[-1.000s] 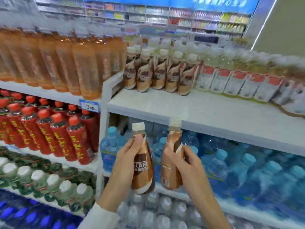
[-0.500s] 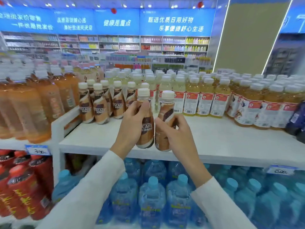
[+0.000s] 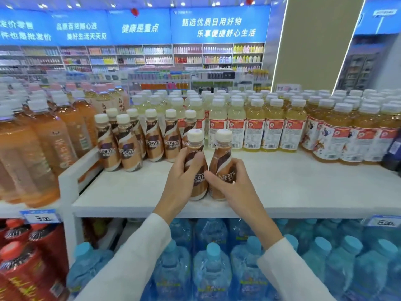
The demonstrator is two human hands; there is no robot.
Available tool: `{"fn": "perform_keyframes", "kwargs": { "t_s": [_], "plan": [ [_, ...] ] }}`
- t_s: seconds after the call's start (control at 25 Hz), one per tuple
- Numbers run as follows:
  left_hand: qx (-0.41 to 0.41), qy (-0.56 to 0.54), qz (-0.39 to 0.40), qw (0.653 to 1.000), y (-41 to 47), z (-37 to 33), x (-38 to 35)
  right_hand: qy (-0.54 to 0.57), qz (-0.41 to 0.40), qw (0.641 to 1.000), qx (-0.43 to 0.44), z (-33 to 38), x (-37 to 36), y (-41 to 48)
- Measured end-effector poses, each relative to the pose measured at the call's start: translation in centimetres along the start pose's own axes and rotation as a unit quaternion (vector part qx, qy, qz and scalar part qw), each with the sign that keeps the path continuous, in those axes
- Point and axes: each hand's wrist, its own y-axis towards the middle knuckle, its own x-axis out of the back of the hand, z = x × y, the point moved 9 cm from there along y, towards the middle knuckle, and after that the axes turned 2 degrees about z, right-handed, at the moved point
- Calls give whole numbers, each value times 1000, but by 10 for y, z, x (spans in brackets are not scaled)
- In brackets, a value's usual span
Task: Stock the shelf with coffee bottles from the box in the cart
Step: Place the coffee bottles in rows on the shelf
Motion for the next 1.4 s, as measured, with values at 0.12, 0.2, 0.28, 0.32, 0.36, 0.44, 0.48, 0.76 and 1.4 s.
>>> {"fn": "perform_keyframes", "kwargs": {
  "t_s": [0.12, 0.2, 0.28, 0.32, 0.36, 0.44, 0.48, 0.76, 1.4],
  "plan": [
    [18, 33, 14, 999, -14, 17, 17, -30, 70, 997, -11, -10, 7, -4],
    [29, 70, -7, 997, -22, 23, 30, -42, 56, 998, -7, -9, 18, -3],
    [34, 83, -21, 996, -24, 25, 35, -80, 11, 997, 4, -5, 24, -4],
    [35, 82, -25, 996, -25, 24, 35, -106, -15, 994, 11, -2, 25, -6],
    [36, 80, -29, 996, -25, 23, 35, -126, -37, 991, 16, 0, 25, -9],
    [34, 85, -41, 995, -27, 22, 35, -138, -55, 989, 19, 1, 25, -13],
    [33, 89, -45, 994, -29, 22, 35, -135, -55, 989, 18, 1, 24, -15],
    [30, 102, -110, 988, -45, 16, 38, -93, -141, 986, 13, -2, 20, -31],
    [76, 232, -284, 927, 5, 24, 137, -108, -52, 993, 23, 2, -111, 74]
  ]
}}
